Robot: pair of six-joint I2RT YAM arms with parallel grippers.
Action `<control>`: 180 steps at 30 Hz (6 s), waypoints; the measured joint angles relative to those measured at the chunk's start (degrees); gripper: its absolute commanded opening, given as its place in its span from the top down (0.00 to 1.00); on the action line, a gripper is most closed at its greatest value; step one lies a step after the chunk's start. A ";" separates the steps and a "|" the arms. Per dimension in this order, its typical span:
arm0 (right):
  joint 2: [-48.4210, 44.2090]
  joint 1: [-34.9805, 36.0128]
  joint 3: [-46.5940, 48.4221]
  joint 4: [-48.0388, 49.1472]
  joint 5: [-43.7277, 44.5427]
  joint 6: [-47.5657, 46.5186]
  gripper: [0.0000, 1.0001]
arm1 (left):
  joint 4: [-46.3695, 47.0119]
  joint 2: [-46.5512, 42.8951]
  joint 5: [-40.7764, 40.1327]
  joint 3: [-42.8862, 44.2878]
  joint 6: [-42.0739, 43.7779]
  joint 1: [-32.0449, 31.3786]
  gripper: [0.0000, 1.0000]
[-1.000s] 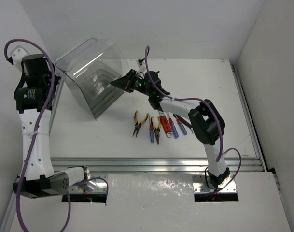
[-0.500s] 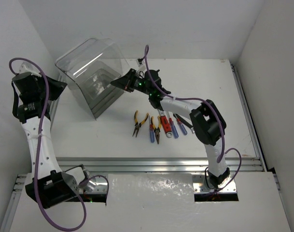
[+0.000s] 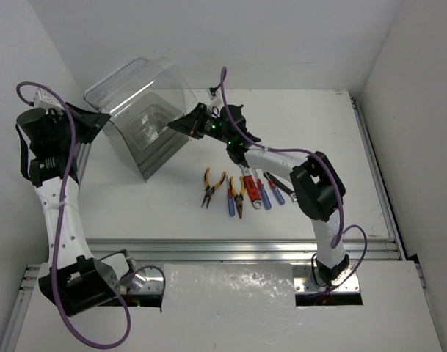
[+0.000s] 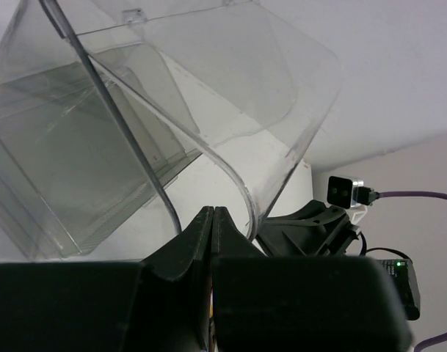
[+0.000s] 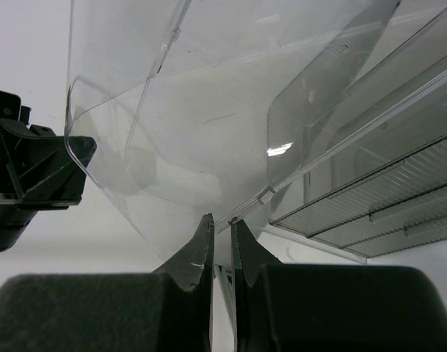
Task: Sort the tools into containers
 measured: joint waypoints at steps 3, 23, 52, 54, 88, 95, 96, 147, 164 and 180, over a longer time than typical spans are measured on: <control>0.00 0.00 0.00 0.02 -0.07 0.00 0.99 | 1.55 0.72 0.81 0.00 -0.33 0.00 1.00; 0.00 0.00 1.16 0.00 -1.29 -0.02 0.92 | 15.15 4.42 9.40 -3.58 -7.82 0.33 1.00; -15.91 -1.53 -14.10 3.26 -3.87 -5.97 0.01 | 22.43 5.86 11.02 -3.85 -13.92 0.66 1.00; -16.35 -1.66 -15.30 3.23 -3.89 -6.27 0.01 | 22.75 5.86 10.97 -3.85 -14.29 0.66 1.00; -27.32 -2.64 -26.91 -5.95 -3.91 -16.02 0.01 | 25.35 13.00 7.28 6.86 -16.52 2.58 1.00; -27.67 -2.64 -26.93 -8.17 -3.91 -17.25 0.01 | 25.94 16.22 7.23 9.09 -16.79 3.08 1.00; -27.67 -2.64 -26.93 -8.44 -3.91 -17.40 0.01 | 25.97 16.48 7.23 9.42 -16.79 3.13 1.00; -29.57 -3.04 -26.93 -15.50 -3.56 -22.47 0.01 | 27.82 25.75 7.10 16.92 -18.03 7.19 1.00; -31.01 -3.65 -27.06 -19.19 -3.19 -24.46 0.01 | 28.00 25.97 8.04 16.98 -18.27 7.61 1.00; -32.35 -4.52 -20.85 -43.89 10.38 -32.30 0.01 | 21.05 10.36 6.12 10.29 -13.42 7.91 0.14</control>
